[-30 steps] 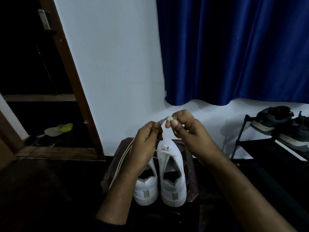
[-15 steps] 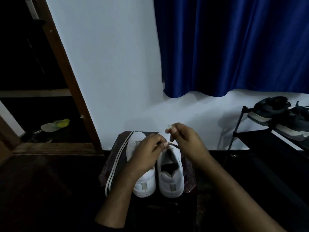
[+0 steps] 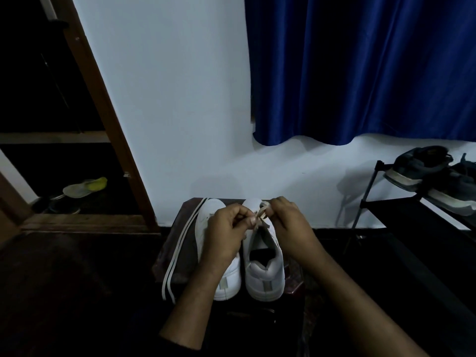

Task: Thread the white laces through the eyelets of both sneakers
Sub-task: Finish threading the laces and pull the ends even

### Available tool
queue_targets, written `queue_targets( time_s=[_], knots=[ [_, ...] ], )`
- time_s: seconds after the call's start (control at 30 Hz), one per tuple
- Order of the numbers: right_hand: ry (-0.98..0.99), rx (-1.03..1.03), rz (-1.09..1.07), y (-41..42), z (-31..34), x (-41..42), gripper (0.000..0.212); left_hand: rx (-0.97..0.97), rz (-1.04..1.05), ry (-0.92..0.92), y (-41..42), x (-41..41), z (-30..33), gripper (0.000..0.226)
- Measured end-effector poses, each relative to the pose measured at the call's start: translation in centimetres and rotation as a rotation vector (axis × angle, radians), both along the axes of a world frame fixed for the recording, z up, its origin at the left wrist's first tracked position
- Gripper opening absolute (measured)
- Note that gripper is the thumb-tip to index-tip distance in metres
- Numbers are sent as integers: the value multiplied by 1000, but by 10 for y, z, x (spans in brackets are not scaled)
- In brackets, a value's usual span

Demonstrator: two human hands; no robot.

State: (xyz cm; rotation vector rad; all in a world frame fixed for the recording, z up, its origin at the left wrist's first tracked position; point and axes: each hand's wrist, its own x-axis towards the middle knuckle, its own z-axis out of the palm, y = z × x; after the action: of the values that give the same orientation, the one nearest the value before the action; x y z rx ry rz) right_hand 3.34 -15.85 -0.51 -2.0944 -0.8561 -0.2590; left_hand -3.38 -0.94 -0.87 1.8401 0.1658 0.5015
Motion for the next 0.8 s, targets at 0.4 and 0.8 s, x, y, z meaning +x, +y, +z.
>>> queue_targets(
  time_s=[0.4, 0.8],
  knots=[
    [360, 439, 120, 28, -17, 1, 23, -102, 11, -15, 3, 3, -13, 31],
    [177, 123, 123, -3, -35, -6, 31, 80, -42, -122, 0, -8, -14, 33]
  ],
)
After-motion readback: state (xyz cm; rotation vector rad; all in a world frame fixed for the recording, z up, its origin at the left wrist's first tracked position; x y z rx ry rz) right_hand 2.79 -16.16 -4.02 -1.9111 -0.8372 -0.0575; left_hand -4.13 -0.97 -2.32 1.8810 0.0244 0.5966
